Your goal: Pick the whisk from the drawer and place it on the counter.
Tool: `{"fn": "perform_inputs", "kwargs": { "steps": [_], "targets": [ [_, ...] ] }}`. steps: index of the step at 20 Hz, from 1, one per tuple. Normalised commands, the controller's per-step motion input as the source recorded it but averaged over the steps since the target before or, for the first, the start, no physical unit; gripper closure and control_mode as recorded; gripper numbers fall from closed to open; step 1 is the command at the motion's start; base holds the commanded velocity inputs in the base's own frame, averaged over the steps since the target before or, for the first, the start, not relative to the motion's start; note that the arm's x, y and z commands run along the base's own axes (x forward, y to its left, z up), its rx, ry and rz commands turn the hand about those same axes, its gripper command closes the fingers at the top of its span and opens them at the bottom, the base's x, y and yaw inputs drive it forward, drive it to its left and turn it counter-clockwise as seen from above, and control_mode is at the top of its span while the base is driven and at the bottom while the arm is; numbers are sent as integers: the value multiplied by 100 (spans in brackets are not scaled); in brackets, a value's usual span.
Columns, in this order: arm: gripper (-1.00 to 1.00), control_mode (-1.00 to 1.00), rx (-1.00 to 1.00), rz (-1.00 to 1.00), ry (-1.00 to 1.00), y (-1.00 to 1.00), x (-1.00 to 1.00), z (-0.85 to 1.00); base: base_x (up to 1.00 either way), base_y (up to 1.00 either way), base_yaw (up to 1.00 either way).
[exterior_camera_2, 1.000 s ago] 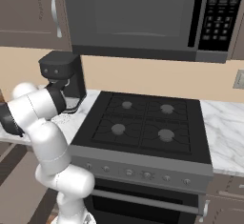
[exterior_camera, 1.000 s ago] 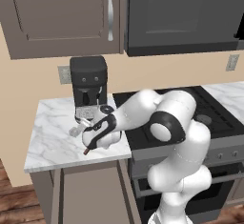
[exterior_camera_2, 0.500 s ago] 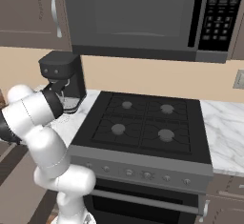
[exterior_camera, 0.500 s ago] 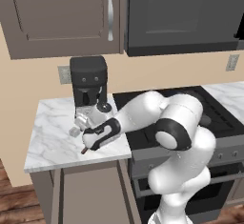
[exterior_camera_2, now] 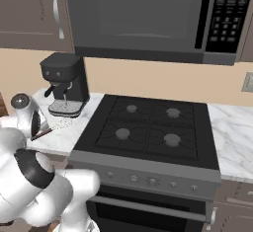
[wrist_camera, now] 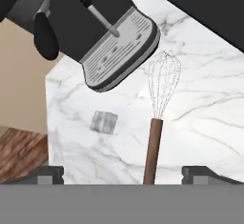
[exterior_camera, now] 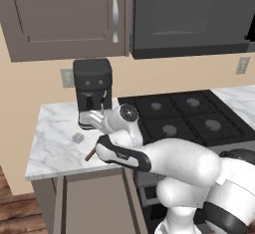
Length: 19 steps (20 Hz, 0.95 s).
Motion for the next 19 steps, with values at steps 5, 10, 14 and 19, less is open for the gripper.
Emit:
{"fn": "perform_inputs", "kwargs": {
  "steps": [5,10,14,19],
  "targets": [
    [-100,-100,0,0,-16,-59,-93,100,0,0,0],
    [-100,-100,-5,0,-6,-35,-61,100,0,0,0],
    [-100,-100,-13,0,0,-31,-56,100,0,0,0],
    [-100,-100,-16,0,3,-31,-66,100,0,0,0]
  ]
}}
